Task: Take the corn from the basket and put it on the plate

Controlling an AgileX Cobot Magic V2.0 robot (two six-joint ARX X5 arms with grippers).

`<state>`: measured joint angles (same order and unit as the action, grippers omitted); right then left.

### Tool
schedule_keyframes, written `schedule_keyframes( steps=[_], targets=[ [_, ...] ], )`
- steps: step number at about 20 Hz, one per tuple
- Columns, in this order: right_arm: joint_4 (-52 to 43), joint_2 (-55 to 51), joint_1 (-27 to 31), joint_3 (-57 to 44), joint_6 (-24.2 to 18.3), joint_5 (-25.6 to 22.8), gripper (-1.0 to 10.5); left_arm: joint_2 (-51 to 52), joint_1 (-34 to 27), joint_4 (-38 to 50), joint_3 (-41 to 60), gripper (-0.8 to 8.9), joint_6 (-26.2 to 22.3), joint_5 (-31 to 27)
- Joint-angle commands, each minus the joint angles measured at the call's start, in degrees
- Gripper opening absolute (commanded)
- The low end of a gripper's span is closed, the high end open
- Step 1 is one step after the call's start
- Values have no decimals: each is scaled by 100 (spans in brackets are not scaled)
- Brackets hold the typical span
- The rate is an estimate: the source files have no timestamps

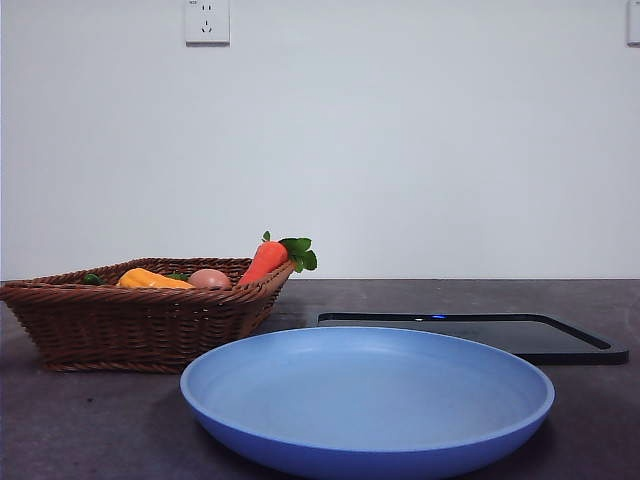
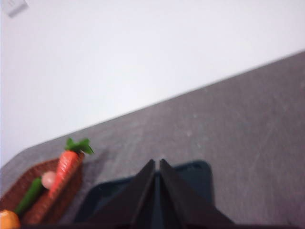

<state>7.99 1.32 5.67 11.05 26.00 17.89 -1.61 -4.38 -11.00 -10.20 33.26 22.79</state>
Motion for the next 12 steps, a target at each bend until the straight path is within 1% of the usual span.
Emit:
schedule_keyframes(
  steps=[1,3,6,12],
  targets=[
    [365,251,-2,466,-164,13,2,-225,-15,-258,-415,5,55,131],
    [741,505,-2,831,-372,59,2,-426,-15,-492,-688,5,-46,227],
    [1410,957,-2,1408,-743,289,2,-804,-15,-916,-1126,5,-343,522],
    [2872,2020,-2,2481,-1526,938,2,-1668,-13,-1895,-1971,5,-1185,1025]
  ],
)
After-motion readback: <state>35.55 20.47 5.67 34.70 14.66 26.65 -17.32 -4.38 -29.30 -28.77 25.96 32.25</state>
